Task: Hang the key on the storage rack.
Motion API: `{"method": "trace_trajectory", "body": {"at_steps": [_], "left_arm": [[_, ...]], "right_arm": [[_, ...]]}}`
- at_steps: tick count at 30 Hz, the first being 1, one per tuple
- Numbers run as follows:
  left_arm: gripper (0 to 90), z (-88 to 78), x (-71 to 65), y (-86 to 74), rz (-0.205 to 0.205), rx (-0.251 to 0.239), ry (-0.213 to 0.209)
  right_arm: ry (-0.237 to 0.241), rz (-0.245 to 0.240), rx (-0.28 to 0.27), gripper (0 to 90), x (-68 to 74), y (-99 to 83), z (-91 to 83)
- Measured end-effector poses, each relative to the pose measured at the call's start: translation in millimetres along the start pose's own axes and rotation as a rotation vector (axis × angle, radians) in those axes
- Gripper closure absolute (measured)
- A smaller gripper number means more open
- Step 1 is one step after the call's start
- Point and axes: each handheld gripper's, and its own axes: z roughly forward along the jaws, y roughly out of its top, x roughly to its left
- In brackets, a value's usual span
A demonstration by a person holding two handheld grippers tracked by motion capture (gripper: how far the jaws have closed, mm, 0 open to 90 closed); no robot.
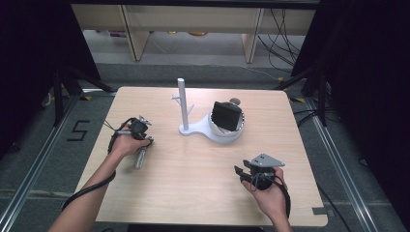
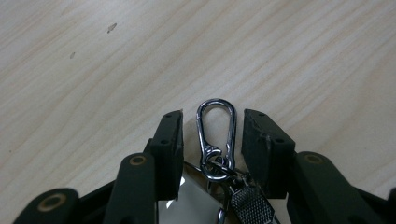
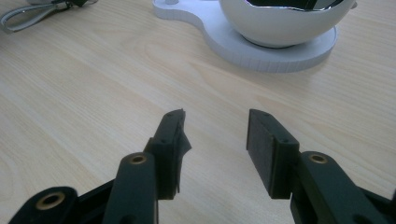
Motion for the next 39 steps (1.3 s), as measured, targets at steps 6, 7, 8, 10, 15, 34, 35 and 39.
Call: {"method": "trace_trajectory", "body": {"at_steps": [6, 7, 8, 10, 15, 34, 35, 39], "left_arm": [[67.0, -3.3, 2.5, 1.7, -0.014, 0.058, -0.022], [68.8, -3.3, 2.3, 1.4, -0.027, 0.056, -0.021], [68.8, -2.3, 1.9, 0.9, -0.052, 0.046, -0.017], [69.2, -4.9, 3.0, 2.0, -0.054, 0.086, -0.028], [69.2, -6.0, 5.6, 2.6, -0.083, 0.121, -0.049], [75.5, -5.8, 7.9, 7.1, -0.12, 0.165, -0.074], [75.9, -6.6, 7.8, 6.8, -0.125, 0.165, -0.079], [83.5, -11.1, 5.4, 5.7, -0.133, 0.122, -0.105]], "right_arm": [[0.004, 0.002, -0.001, 57.5, 0.7, 0.3, -0.2], [0.001, -0.001, 0.002, 57.4, 0.3, 0.0, -0.5], [0.001, -0.001, 0.002, 57.4, 0.3, 0.0, -0.5], [-0.001, 0.0, 0.002, 57.4, 0.5, -0.3, -0.7], [-0.007, -0.008, -0.003, 57.1, 1.1, 1.3, -1.6], [-0.005, -0.007, 0.005, 56.2, 0.9, 0.4, -0.9], [-0.006, -0.005, 0.006, 56.2, 0.9, 0.3, -0.9], [-0.005, -0.005, 0.004, 56.1, 0.7, 0.4, -0.7]]}}
